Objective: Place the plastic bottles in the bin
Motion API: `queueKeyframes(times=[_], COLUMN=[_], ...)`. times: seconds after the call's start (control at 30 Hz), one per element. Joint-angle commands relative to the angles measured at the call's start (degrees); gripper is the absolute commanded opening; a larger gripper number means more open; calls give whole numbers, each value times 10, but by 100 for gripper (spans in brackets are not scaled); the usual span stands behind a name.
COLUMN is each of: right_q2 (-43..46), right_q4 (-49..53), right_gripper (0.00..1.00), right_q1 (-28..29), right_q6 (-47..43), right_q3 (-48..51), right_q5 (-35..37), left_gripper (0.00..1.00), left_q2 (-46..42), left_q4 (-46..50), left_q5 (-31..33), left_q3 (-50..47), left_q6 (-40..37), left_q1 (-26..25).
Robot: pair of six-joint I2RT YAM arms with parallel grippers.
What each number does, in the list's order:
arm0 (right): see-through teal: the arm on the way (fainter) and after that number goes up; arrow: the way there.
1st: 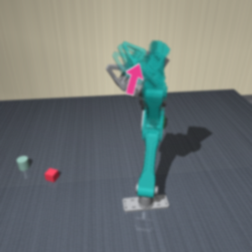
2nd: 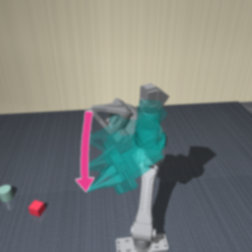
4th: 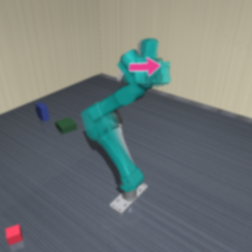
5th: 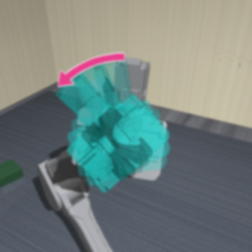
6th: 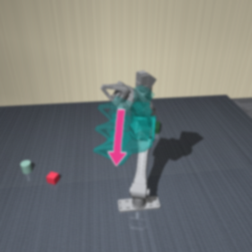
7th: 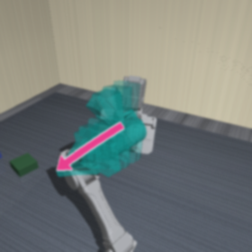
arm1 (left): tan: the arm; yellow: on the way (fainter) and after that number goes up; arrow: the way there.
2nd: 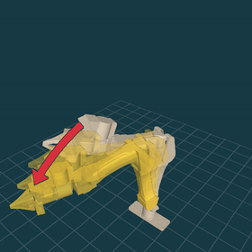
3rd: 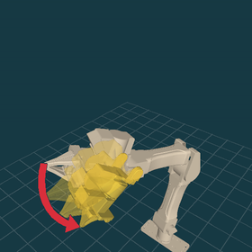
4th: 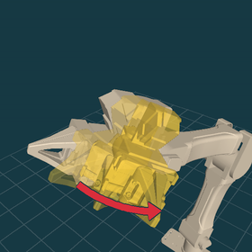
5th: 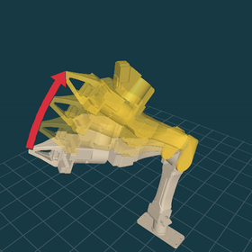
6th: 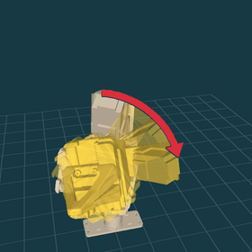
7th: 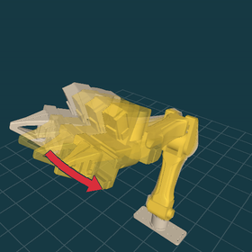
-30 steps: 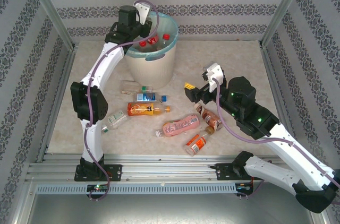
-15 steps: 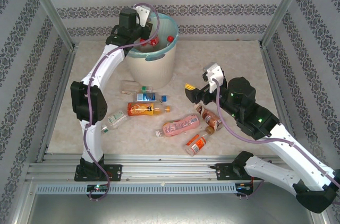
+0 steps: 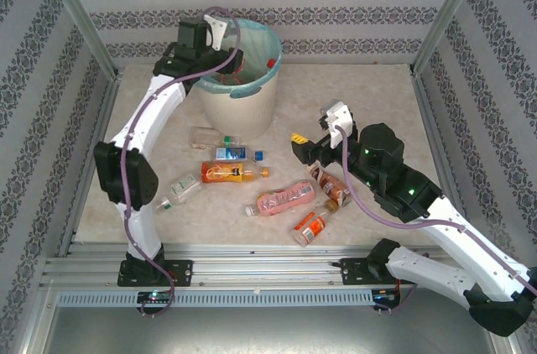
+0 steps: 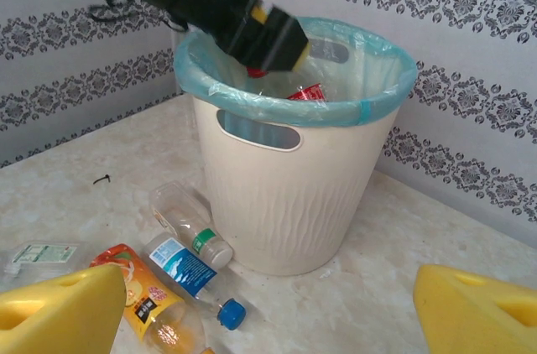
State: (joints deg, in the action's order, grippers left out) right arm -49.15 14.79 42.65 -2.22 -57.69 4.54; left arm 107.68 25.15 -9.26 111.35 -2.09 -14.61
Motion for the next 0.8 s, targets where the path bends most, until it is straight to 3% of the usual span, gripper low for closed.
queueKeyframes(times=[0.0,0.2,0.4,0.57,0.77], right_q2=[-7,-12,-20,-55,-66], right_q4=[-7,-4,39,140,197], right_gripper=[88,89,86,82,81], right_q1=[10,14,15,14,23], right_q6=[5,3,9,-30,-104], right_q3=[-18,-23,-38,-59,-4], right_q5=[5,5,-1,-52,-166], left_gripper=[77,74,70,70,70], left_q2=[-48,-91,-149,-202,-306], left_q4=[-22,-40,-49,-35,-85], left_q5=[-12,8,-20,10,-83], left_q3=[-2,-27,-65,-115,-279], left_q6=[26,41,52,-19,-46], left_q1=[2,1,-7,-75,-142])
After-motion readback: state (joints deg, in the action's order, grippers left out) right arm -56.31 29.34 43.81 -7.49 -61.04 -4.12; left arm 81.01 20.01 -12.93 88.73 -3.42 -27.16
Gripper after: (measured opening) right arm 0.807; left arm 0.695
